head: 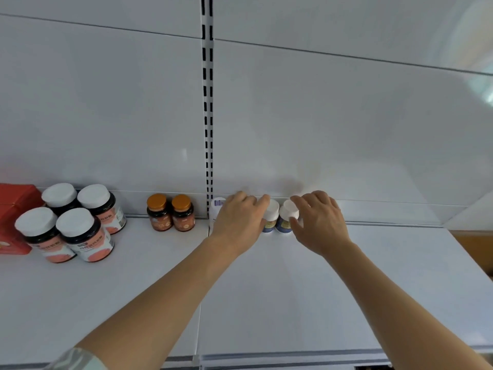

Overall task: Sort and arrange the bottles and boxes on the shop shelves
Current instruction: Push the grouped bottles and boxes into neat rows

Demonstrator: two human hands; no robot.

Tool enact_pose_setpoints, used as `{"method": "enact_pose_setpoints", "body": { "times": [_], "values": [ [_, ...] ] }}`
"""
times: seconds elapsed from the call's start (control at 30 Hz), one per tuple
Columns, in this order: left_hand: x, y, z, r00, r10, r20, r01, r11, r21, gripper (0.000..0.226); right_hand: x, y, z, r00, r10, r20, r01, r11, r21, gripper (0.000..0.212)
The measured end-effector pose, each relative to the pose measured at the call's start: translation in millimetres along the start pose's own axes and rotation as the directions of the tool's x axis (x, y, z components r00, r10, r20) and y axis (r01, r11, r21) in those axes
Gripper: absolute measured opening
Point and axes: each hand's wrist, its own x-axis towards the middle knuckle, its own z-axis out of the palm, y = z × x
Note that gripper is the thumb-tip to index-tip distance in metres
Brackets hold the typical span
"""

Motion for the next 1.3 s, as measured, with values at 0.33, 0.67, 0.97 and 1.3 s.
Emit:
{"method": "enact_pose_setpoints", "body": {
  "times": [0.33,0.67,0.97,1.3],
  "values": [
    [20.6,11.0,36.5,0.995,-0.099,0.024,0.094,0.981,0.167,0.040,11.4,24.0,20.9,0.986,-0.165,0.020,0.164,0.986,0.028,0.033],
    [22.3,13.1,34.2,0.988,-0.126,0.094,0.113,0.984,0.135,0.033,10.9,27.6,38.7,0.975,-0.218,-0.051,0.221,0.973,0.062,0.025],
    [20.7,8.9,34.8,0.991,-0.116,0.073,0.107,0.988,0.113,0.038,8.7,24.4,41.8,0.979,-0.197,-0.056,0.201,0.977,0.075,0.027],
    [21.4,10.4,23.1,0.996,-0.089,0.013,0.087,0.989,0.121,0.061,4.5,34.8,16.6,0.976,-0.181,-0.124,0.196,0.973,0.123,0.043]
  ]
}}
